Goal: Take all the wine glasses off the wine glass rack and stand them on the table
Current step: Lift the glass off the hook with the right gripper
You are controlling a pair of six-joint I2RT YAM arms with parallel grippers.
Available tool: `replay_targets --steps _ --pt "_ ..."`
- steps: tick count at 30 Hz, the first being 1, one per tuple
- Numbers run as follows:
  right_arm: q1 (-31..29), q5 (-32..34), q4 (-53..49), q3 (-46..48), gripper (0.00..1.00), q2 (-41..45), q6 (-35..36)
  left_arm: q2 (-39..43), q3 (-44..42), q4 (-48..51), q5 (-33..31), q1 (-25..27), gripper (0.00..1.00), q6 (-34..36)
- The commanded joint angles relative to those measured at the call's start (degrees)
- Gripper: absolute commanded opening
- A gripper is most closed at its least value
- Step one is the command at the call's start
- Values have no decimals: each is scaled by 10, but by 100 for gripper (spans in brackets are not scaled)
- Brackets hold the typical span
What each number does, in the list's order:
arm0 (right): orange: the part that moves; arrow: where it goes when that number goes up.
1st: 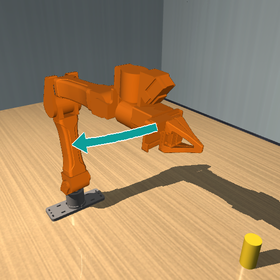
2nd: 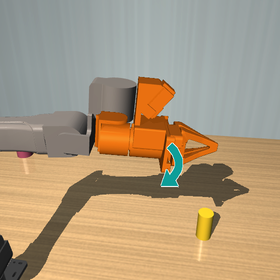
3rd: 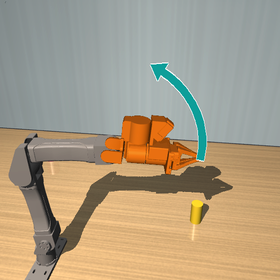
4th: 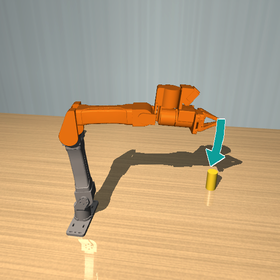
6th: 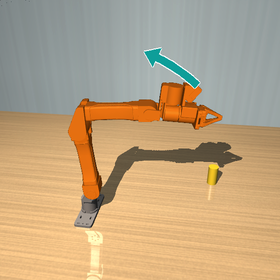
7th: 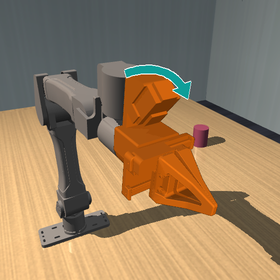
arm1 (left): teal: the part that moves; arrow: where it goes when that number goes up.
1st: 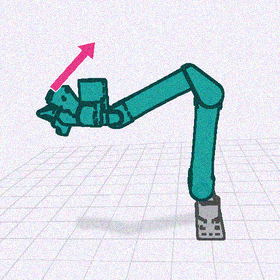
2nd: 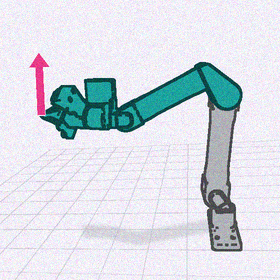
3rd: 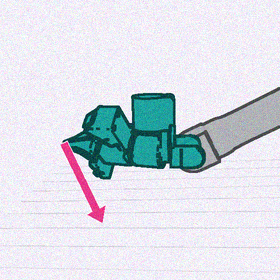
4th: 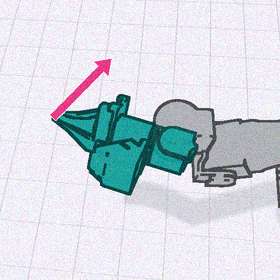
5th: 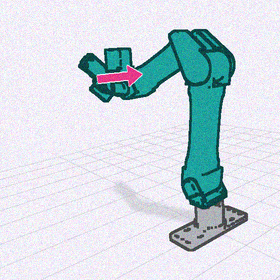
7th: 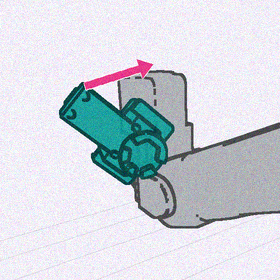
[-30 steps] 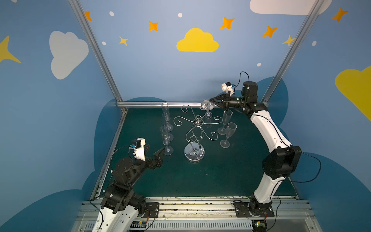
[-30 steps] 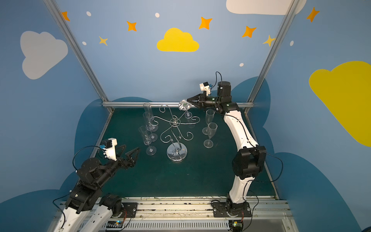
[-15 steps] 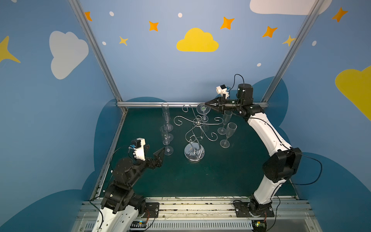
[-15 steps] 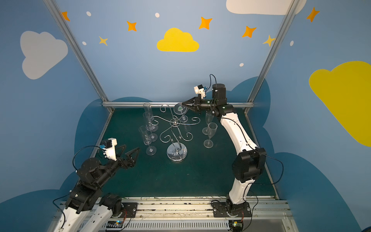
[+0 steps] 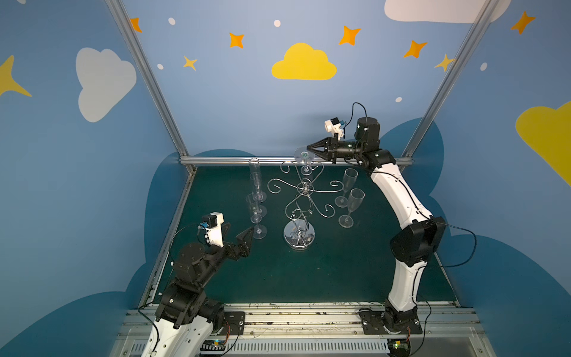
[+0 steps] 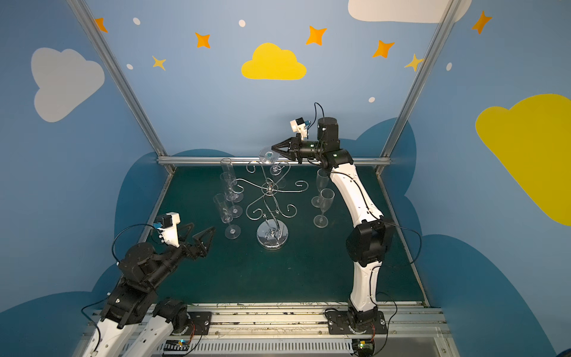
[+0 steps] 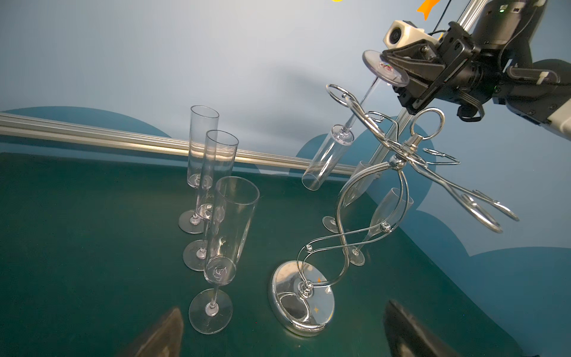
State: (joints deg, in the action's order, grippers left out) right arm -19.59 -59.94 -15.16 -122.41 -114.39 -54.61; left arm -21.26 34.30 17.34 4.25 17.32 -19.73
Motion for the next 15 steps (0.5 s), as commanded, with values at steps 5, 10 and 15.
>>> replay_targets --steps 5,10,15 --pt "13 25 0 -65 0 -17 49 7 5 5 -3 1 99 0" --pt "20 51 -2 -80 0 -6 103 5 11 5 1 2 100 -4" --pt "21 70 2 -83 0 22 174 2 24 8 8 1 99 -9"
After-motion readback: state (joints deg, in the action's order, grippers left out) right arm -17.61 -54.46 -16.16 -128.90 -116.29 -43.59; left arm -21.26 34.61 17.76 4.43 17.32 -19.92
